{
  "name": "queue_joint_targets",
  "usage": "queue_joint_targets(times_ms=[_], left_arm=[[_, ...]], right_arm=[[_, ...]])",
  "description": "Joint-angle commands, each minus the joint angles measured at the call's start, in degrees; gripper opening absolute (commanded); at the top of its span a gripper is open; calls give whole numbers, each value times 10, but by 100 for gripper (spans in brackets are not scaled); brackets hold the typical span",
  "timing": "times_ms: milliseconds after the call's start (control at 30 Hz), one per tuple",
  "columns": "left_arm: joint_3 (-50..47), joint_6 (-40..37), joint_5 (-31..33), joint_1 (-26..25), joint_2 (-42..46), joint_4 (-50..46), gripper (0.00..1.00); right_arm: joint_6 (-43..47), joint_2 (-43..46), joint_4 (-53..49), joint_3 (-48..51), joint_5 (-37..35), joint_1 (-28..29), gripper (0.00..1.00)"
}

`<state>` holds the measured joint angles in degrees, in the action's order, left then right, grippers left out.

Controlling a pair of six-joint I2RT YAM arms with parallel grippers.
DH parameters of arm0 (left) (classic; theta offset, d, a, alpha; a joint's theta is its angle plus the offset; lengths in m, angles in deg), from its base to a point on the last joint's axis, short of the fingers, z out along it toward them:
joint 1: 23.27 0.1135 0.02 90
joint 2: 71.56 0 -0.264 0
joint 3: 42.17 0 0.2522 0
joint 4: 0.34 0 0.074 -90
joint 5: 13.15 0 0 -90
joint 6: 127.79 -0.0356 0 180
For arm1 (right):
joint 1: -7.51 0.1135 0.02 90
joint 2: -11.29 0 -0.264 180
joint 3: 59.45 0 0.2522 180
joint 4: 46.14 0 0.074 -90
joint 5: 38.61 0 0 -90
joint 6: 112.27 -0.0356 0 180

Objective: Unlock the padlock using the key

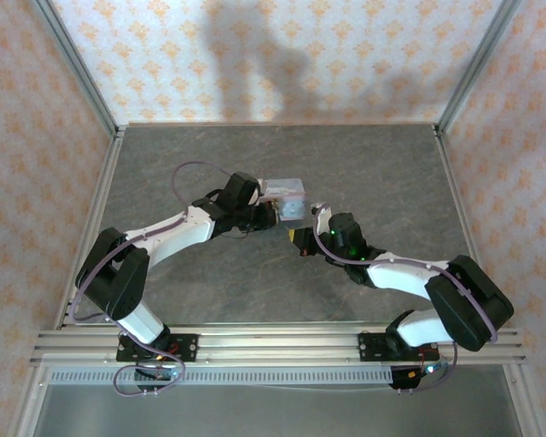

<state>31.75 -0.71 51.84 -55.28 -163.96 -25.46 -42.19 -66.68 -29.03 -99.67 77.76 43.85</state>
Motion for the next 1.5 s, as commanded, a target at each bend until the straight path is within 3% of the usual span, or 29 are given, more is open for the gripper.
queue_joint_targets(times_ms=[0, 267, 767, 1000, 1233, 1467], left_arm=[[-3, 2, 22, -2, 0, 14, 1], [-12, 19, 28, -2, 4, 31, 0], [-61, 121, 0, 9, 27, 124, 0], [-71, 108, 7, 13, 30, 117, 0], [-89, 43, 45, 14, 30, 83, 0], [-120, 17, 55, 16, 25, 99, 0]], right_arm=[[-9, -6, 28, -3, -11, 2, 0], [-26, -21, 42, -6, -7, 2, 0], [-169, -64, 182, 17, 33, -12, 0], [-153, -57, 136, 9, 35, -26, 0], [-126, -32, 53, -23, 47, -46, 0], [-125, -64, 23, -89, 81, -53, 0]])
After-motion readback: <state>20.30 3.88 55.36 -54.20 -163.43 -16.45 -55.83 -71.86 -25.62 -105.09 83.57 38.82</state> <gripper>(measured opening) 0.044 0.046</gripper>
